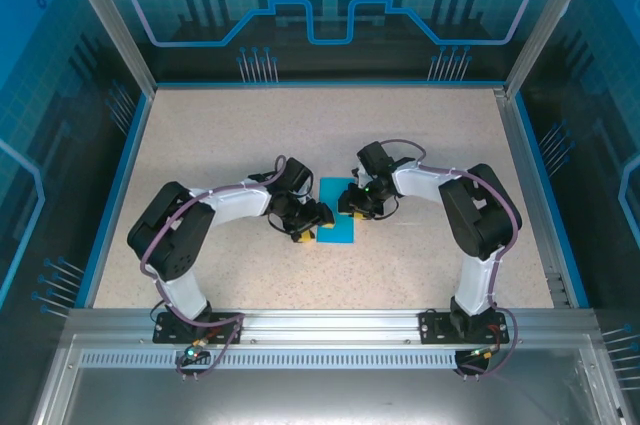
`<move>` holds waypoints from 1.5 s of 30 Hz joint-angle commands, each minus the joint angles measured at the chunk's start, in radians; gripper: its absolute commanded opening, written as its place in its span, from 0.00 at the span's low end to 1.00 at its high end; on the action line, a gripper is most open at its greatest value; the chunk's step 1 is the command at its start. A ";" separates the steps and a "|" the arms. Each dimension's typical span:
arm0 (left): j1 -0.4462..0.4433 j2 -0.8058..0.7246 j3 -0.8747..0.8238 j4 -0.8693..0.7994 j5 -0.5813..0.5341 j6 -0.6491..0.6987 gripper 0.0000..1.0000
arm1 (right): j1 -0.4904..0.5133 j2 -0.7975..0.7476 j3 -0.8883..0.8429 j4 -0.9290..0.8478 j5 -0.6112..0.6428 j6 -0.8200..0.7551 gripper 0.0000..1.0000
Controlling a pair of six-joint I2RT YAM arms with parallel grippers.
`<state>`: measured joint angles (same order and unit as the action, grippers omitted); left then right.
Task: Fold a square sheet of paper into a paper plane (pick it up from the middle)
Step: Fold the triangle a second time at the center of the table.
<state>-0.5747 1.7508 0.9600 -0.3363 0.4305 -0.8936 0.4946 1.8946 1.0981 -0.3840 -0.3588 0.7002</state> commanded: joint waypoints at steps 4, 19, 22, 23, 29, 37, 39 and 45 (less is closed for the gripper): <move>-0.016 0.024 0.028 -0.029 0.008 0.025 0.63 | -0.013 0.089 -0.043 -0.012 0.081 0.001 0.36; -0.031 0.046 0.045 -0.004 0.051 0.038 0.63 | -0.014 0.099 -0.041 -0.014 0.085 0.000 0.35; -0.030 0.029 0.043 0.020 0.073 0.039 0.63 | -0.015 0.100 -0.040 -0.015 0.081 0.001 0.35; -0.031 0.023 0.043 0.022 0.076 0.043 0.63 | -0.016 0.102 -0.039 -0.015 0.081 0.001 0.35; -0.030 -0.001 0.034 0.065 0.104 0.041 0.62 | -0.016 0.104 -0.038 -0.014 0.078 0.000 0.35; -0.031 -0.020 0.045 0.098 0.115 0.032 0.57 | -0.022 0.091 -0.017 -0.031 0.072 -0.014 0.33; -0.031 -0.022 0.046 0.112 0.114 0.031 0.55 | -0.023 0.096 -0.011 -0.036 0.062 -0.019 0.30; -0.031 -0.006 0.066 0.138 0.112 0.023 0.48 | -0.027 0.076 -0.009 -0.033 0.041 -0.027 0.23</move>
<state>-0.5987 1.7603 0.9905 -0.2199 0.5179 -0.8654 0.4767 1.9091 1.1084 -0.4091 -0.3798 0.6895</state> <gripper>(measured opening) 0.487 0.236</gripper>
